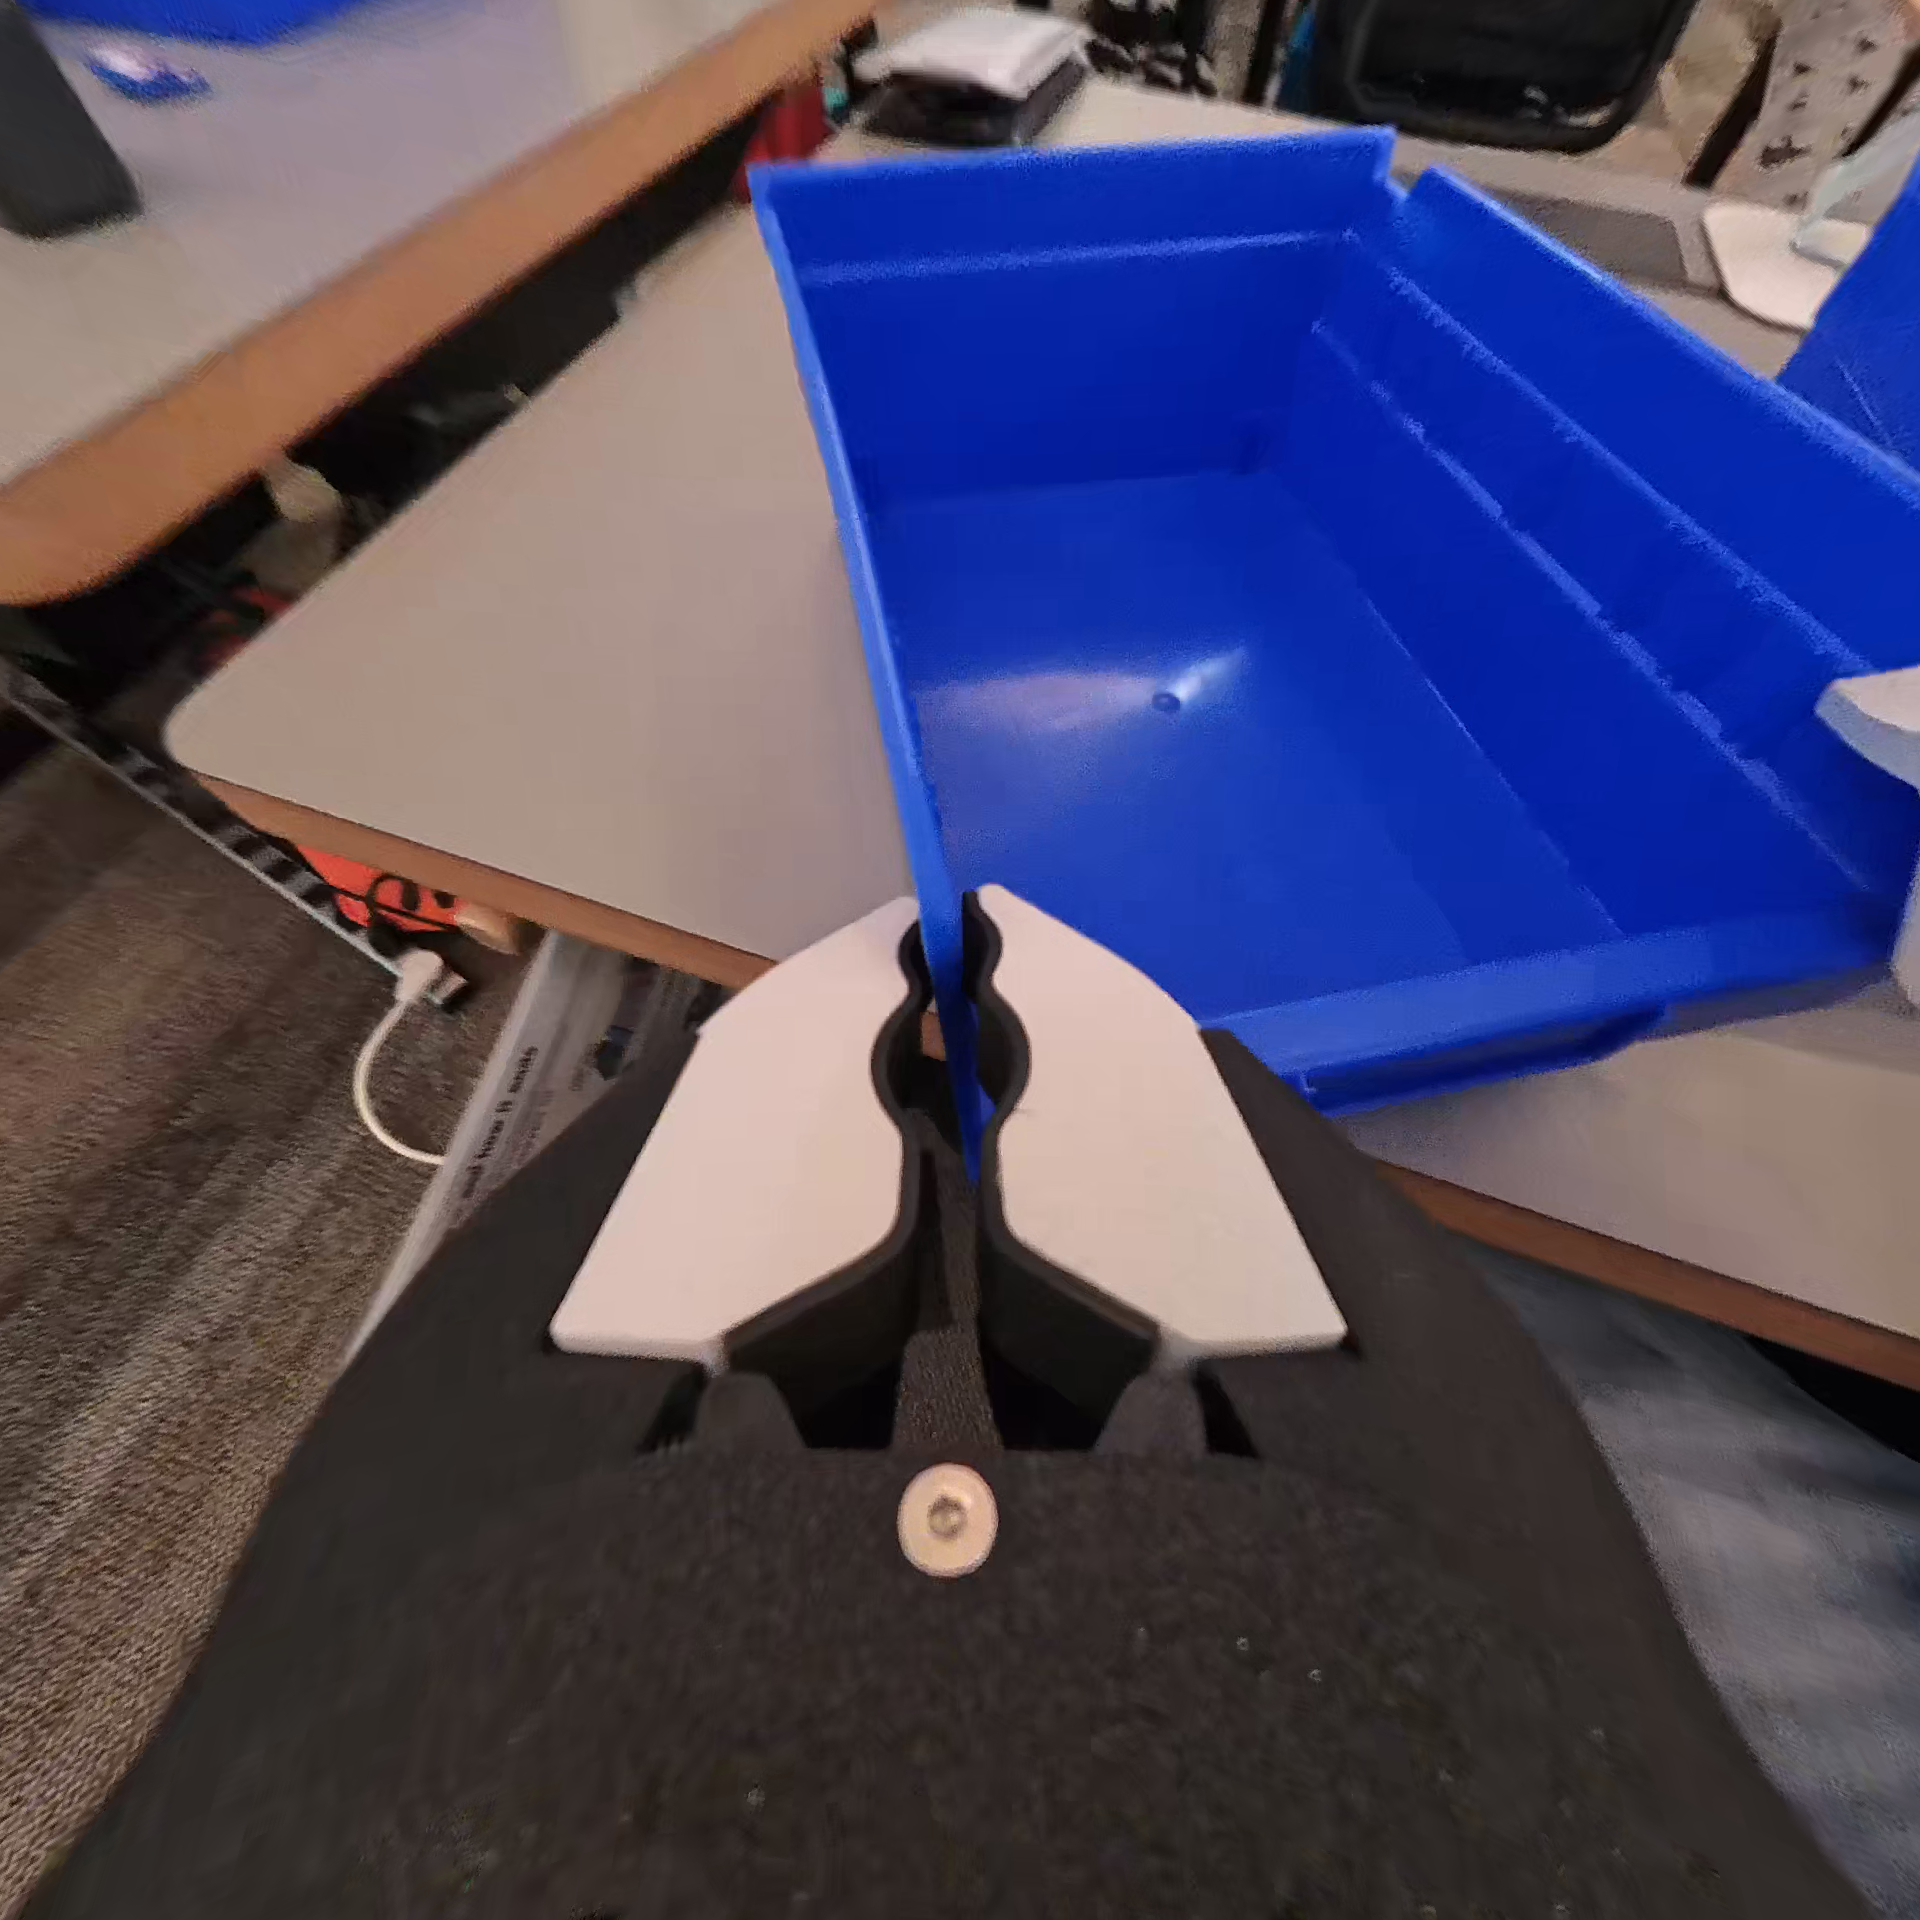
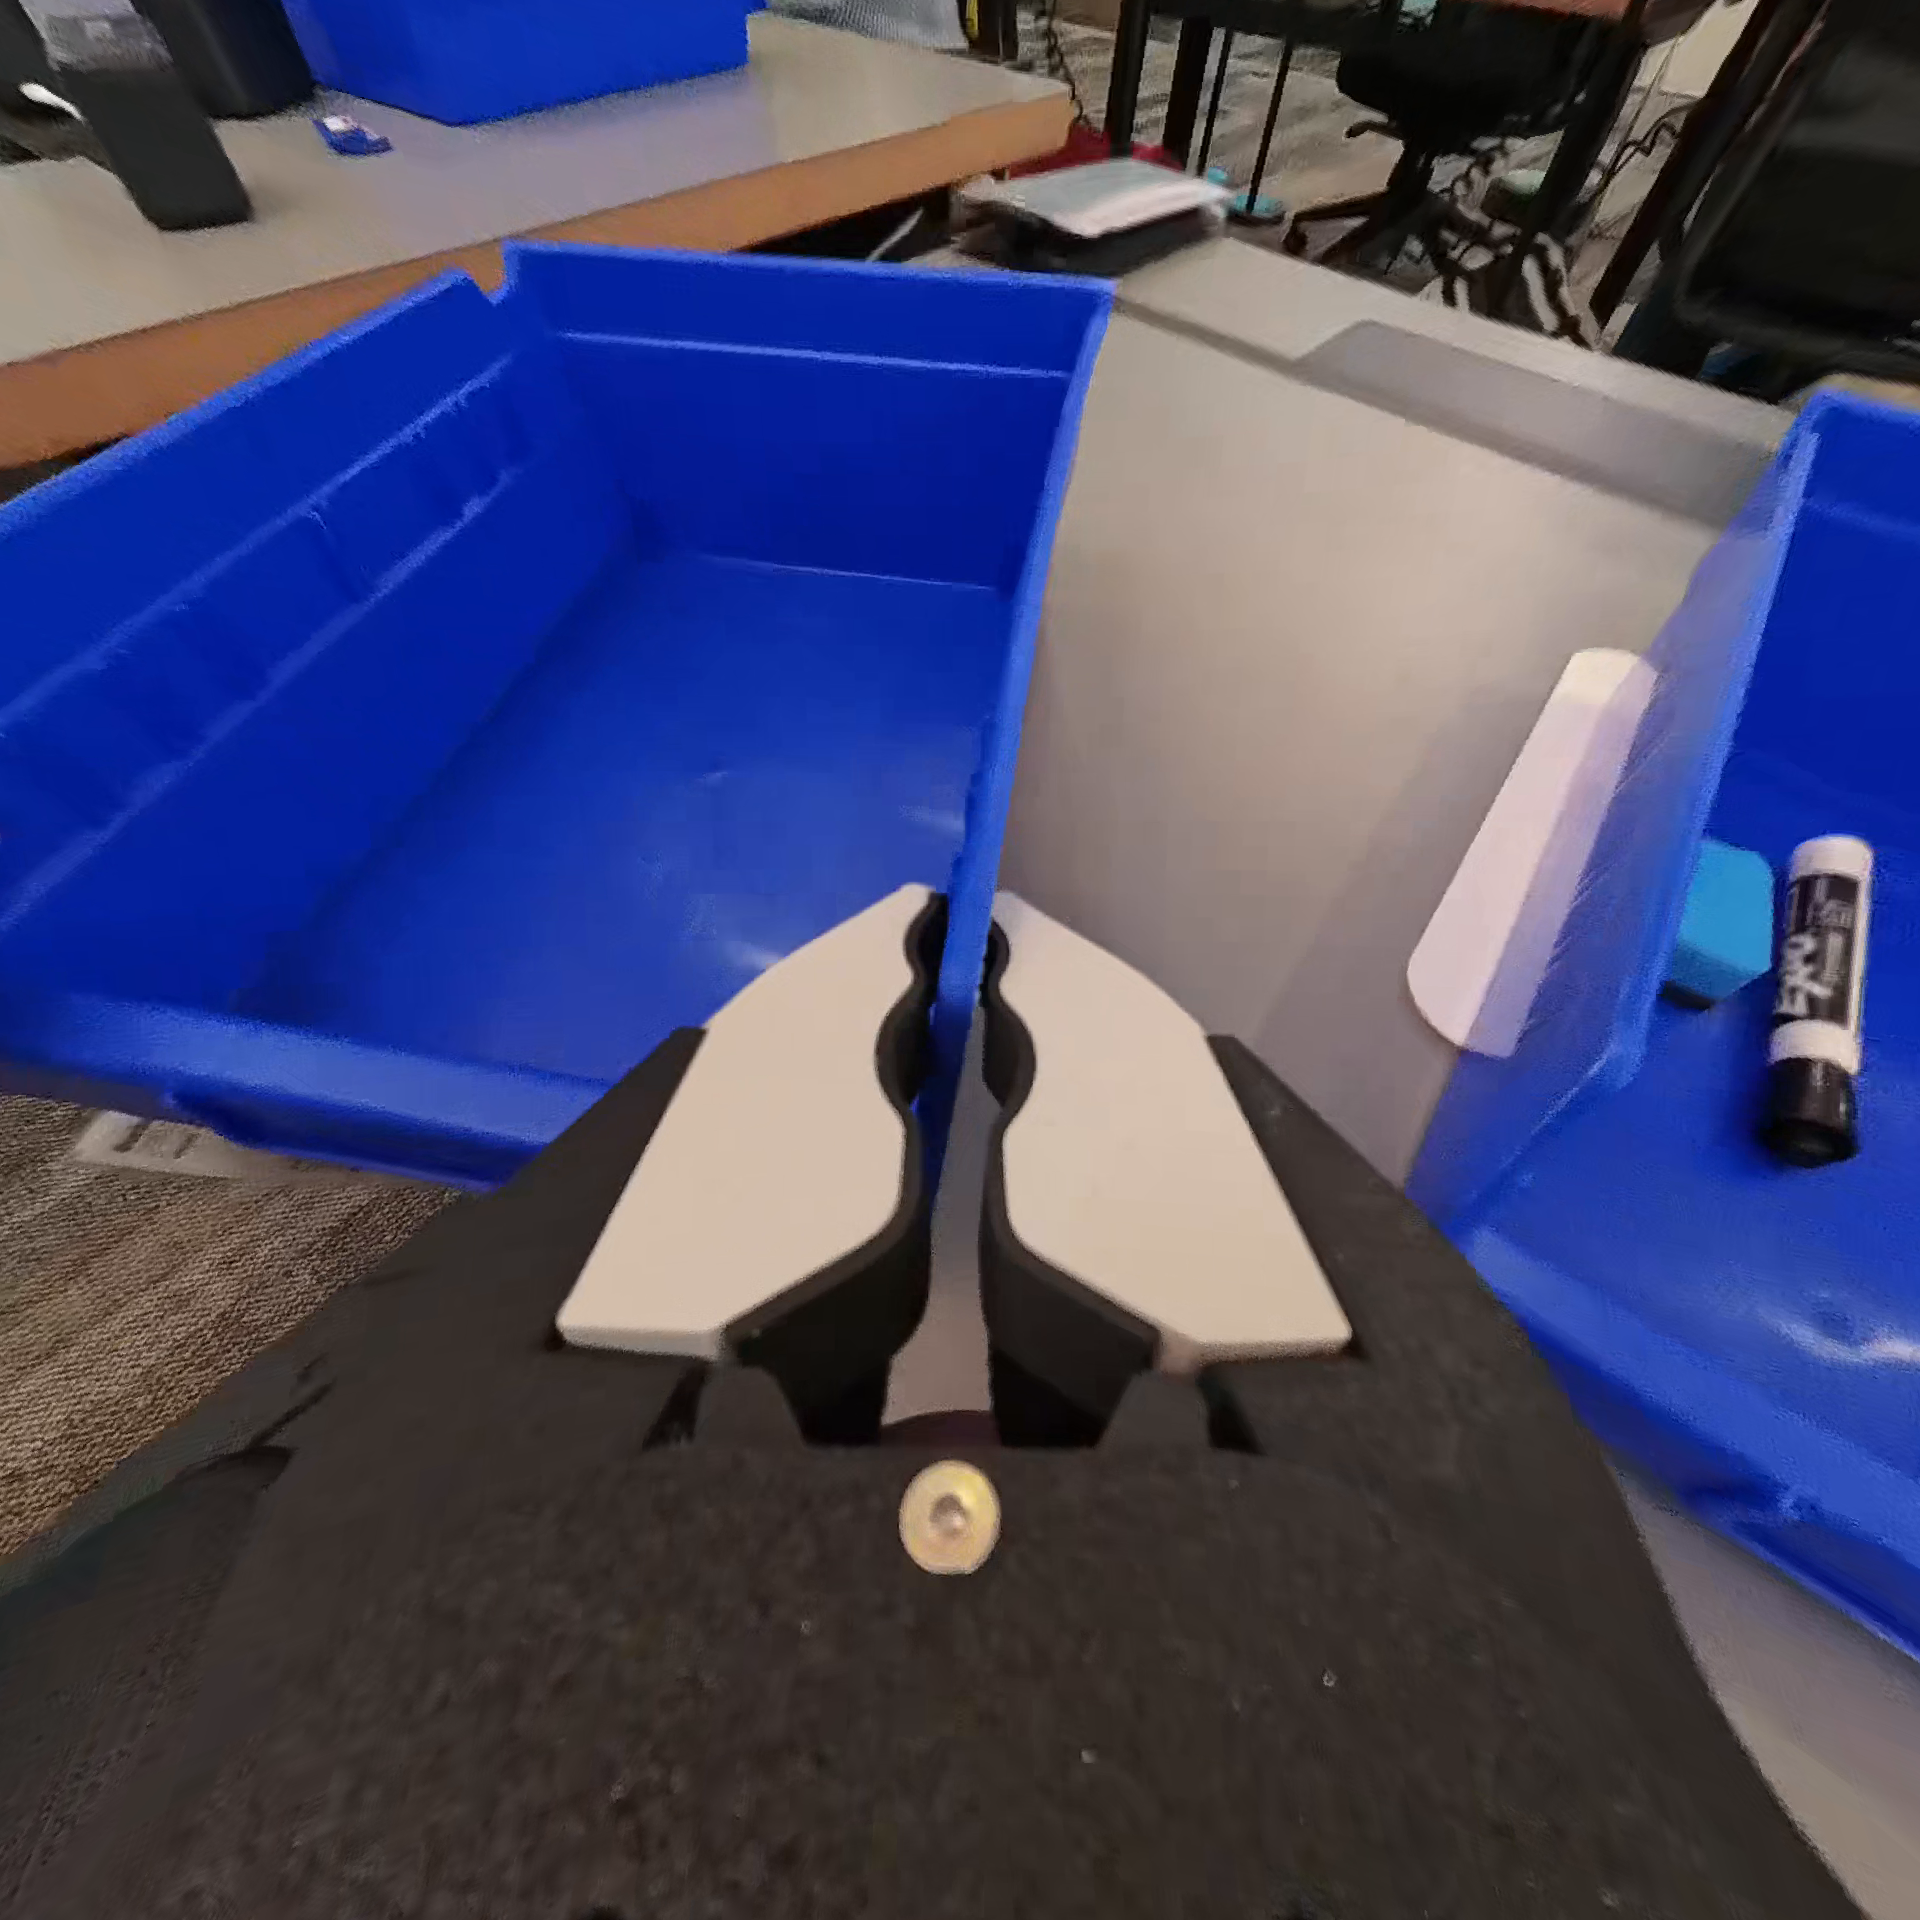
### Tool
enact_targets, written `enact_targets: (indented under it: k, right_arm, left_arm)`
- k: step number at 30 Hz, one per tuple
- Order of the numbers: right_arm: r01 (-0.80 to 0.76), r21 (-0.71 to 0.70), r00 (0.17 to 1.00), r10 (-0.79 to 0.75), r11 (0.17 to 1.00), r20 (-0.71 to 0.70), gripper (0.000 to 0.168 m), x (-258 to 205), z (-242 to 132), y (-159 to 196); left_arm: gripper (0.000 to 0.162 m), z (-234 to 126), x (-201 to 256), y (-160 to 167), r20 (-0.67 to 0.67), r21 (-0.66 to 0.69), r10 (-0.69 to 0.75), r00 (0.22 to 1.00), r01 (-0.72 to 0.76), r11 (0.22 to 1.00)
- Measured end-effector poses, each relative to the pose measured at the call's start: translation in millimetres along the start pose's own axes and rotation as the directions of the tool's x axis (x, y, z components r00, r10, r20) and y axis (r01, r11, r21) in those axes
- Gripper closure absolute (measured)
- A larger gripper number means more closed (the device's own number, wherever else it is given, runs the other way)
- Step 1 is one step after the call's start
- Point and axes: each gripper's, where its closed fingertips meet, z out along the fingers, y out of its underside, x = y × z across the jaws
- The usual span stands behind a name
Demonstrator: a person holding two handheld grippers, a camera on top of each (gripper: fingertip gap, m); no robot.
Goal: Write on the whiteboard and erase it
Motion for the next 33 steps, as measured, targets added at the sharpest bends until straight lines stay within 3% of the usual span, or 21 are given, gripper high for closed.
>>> enact_targets:
  k: [4,8,13,17,20,26,30,33]
  right_arm:
    - [0.002,0.061,1.0,-0.003,0.998,0.007,0.165,0.5,-21.8,-35.3]
    - [0.048,0.22,0.997,-0.035,0.974,-0.063,0.164,27.7,-71.5,-91.2]
    - [0.099,0.362,0.964,0.0,0.927,-0.266,0.164,124.9,-151.3,-136.9]
    - [0.012,0.373,0.923,0.133,0.928,-0.362,0.163,231.5,-212.4,-117.9]
    - [-0.037,0.359,0.877,0.202,0.933,-0.436,0.161,317.5,-255.8,-71.3]
    - [-0.249,0.269,0.749,0.361,0.93,-0.555,0.164,468.6,-321.0,54.0]
    - [-0.364,0.147,0.739,0.381,0.92,-0.556,0.164,528.5,-328.0,121.3]
    - [-0.337,0.103,0.743,0.332,0.936,-0.582,0.164,556.1,-329.0,142.6]
  left_arm:
    - [0.158,-25.5,3.6,-40.1,-0.006,0.135,-0.024,1.0,0.024,0.99]
    - [0.158,-58.6,38.5,-104.5,-0.046,0.318,0.01,0.999,0.005,0.948]
    - [0.158,-75.3,148.9,-183.4,-0.151,0.45,0.188,0.97,-0.102,0.887]
    - [0.158,-78.8,279.0,-211.4,-0.277,0.497,0.36,0.891,-0.188,0.847]
    - [0.158,-66.9,388.9,-194.9,-0.358,0.478,0.477,0.803,-0.281,0.832]
    - [0.157,-37.8,578.6,-112.6,-0.46,0.448,0.562,0.687,-0.367,0.815]
    - [0.157,-8.0,645.6,-57.6,-0.519,0.361,0.53,0.671,-0.39,0.847]
    - [0.156,12.9,667.9,-22.2,-0.588,0.266,0.477,0.653,-0.4,0.877]
